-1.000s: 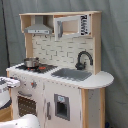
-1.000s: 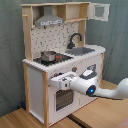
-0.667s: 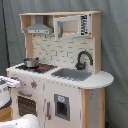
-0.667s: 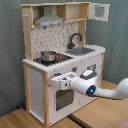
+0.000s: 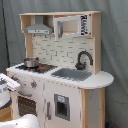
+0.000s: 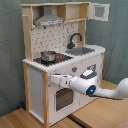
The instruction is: Play with the kitchen
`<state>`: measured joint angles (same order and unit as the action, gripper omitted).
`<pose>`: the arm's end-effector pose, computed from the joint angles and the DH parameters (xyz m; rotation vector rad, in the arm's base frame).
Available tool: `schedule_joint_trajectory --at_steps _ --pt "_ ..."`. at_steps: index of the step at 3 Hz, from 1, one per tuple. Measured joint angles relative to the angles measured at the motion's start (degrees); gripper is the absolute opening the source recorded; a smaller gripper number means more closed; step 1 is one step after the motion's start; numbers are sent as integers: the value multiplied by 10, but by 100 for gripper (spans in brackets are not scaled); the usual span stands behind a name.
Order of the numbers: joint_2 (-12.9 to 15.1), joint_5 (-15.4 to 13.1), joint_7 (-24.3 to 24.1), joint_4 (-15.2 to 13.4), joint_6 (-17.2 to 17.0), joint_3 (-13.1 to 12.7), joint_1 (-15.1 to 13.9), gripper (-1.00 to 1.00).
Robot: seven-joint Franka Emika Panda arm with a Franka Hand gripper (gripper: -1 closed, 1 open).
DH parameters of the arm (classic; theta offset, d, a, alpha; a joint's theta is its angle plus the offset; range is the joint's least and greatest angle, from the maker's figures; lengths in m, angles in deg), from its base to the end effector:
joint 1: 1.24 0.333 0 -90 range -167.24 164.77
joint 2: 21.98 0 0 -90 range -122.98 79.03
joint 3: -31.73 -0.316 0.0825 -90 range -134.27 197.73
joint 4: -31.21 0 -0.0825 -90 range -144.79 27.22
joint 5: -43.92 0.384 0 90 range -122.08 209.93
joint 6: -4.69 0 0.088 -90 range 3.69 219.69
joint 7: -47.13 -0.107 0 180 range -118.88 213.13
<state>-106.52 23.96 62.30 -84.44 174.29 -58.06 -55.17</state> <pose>0.3506 0.5395 0.3341 0.8021 1.4097 0.8210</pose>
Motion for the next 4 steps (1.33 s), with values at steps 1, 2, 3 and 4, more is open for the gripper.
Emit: schedule_joint_trajectory --at_steps 1,2,3,4 --pt "4 1 -62 0 0 -1 0 -100" --pt "5 1 -134 -1 0 -1 0 -100" --pt "5 1 -208 -1 0 -2 0 -100" --pt "5 1 -276 -2 0 -2 0 -100"
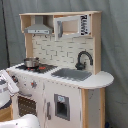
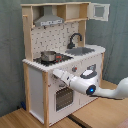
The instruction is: Play with the kitchen
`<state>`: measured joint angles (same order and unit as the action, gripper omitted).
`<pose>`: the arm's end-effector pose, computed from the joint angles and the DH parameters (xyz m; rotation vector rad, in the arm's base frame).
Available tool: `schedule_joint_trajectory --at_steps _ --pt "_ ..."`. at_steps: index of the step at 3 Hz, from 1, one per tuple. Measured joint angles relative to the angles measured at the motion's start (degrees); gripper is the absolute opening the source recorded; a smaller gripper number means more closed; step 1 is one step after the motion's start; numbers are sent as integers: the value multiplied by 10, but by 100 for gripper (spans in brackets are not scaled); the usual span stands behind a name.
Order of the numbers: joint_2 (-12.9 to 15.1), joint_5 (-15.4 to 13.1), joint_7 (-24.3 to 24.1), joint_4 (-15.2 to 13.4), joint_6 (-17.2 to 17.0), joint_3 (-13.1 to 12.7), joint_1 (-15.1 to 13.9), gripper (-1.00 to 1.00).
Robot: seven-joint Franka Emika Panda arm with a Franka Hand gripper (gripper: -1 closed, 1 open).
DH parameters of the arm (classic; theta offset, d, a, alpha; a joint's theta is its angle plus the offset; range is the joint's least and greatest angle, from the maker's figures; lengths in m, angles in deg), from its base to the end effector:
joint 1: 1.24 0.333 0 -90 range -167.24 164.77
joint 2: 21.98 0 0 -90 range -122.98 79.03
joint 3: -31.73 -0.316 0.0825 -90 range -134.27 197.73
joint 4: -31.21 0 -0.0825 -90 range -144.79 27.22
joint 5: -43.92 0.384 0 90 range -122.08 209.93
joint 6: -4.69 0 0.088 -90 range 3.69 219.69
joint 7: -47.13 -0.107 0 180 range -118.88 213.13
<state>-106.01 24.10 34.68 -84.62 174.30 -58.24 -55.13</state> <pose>0.3508 0.5384 0.3343 1.1774 1.2308 1.1856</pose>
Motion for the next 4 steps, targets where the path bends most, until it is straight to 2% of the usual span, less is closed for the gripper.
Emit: schedule_joint_trajectory --at_steps 4 --pt "0 0 -254 -1 1 -1 1 -100"
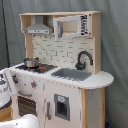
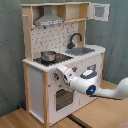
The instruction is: Play with the kitchen
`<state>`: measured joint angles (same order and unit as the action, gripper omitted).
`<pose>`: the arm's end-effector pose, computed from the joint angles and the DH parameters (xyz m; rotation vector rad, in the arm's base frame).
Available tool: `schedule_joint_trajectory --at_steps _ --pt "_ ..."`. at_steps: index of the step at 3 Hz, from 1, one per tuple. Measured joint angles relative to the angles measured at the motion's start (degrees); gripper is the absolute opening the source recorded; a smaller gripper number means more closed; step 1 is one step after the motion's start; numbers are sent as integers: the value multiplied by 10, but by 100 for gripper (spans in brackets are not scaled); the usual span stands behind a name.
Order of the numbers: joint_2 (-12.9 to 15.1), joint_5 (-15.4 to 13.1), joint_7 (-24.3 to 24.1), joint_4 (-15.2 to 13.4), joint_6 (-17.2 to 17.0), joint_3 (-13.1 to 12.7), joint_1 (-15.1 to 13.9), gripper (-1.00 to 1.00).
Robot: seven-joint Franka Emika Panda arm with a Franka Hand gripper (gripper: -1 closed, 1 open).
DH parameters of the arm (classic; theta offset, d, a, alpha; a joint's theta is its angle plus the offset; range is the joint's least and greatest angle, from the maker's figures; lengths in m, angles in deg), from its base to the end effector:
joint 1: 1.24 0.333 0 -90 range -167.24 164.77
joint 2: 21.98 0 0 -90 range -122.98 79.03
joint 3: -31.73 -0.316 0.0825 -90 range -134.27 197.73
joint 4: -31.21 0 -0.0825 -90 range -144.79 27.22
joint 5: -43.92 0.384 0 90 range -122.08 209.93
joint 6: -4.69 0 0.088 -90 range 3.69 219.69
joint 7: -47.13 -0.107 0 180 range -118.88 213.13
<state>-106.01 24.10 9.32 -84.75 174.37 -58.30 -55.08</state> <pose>0.3507 0.5378 0.3335 1.4987 0.9961 1.5036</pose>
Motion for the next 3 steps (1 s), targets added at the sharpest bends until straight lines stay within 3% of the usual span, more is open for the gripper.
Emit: schedule_joint_trajectory --at_steps 1,2,3 --pt "0 0 -45 0 1 0 0 -100" --pt "0 0 -45 1 1 0 0 100" --pt "-3 -2 5 -8 -43 -2 38 100"
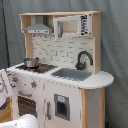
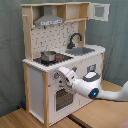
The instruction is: Play with the kitchen
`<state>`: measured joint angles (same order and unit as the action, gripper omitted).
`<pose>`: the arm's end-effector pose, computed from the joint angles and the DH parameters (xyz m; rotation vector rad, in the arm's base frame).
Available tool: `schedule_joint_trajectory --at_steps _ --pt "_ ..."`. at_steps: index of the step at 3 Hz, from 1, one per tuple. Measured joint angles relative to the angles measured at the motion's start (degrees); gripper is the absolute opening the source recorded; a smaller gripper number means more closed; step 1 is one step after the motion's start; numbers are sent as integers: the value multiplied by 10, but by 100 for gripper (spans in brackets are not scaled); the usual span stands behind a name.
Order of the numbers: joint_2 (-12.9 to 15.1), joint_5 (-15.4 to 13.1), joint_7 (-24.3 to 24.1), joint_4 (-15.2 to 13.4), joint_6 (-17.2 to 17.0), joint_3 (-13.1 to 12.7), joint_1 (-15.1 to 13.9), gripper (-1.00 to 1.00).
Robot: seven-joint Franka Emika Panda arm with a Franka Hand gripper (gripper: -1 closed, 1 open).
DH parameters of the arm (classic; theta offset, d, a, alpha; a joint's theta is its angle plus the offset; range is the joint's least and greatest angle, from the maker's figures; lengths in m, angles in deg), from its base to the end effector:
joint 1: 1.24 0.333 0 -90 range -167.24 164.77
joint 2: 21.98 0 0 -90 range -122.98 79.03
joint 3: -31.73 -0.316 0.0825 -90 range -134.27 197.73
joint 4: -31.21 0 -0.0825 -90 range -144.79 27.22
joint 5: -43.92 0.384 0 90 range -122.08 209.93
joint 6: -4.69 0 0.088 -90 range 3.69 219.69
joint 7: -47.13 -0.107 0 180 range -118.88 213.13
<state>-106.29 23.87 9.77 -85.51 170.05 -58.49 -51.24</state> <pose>0.3239 0.5465 0.3316 1.4740 0.9791 1.4899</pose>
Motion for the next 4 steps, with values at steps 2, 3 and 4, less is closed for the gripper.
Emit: schedule_joint_trajectory --at_steps 2,3,4 --pt "0 0 21 -71 -34 2 85 100" --pt "0 0 80 -76 -49 17 95 100" --pt "0 0 134 -77 -70 47 111 100"
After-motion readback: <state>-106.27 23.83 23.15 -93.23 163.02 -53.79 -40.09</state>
